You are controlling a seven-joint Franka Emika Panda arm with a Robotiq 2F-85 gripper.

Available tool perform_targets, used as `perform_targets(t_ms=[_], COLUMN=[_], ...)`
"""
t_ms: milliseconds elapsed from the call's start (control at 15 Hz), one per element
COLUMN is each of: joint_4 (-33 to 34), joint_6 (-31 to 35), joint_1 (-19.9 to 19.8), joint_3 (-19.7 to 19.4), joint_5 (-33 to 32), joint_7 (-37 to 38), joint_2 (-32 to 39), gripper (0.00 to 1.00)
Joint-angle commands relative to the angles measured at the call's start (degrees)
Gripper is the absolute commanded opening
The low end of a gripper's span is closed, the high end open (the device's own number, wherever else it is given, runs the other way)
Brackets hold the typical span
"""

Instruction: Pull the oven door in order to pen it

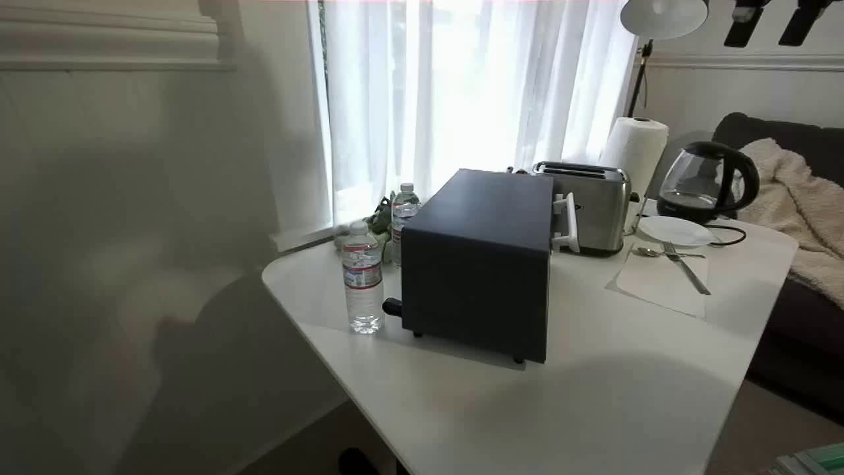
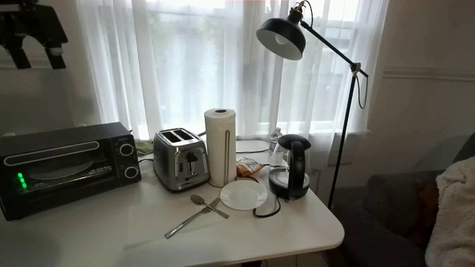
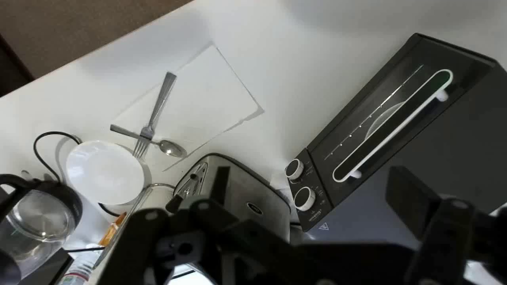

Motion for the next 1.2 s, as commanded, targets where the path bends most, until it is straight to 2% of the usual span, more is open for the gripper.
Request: perform_targets(t_ms=[0, 533, 867, 1133], joint_4=[0.3, 0.1, -5.1, -10.8], joint_6=[-0.2, 0.4, 7.4, 15.7], joint_1=[0.2, 0.1, 0.9, 0.9], joint_3=[-0.1, -0.6, -1.8, -1.5], joint_5=[-0.1, 0.4, 7.9, 12.5], joint_7=[0.1, 0.0, 1.6, 3.5], joint_2=[0.1, 0.4, 3.2, 5.8], gripper=[1.00, 1.00, 1.00, 1.00])
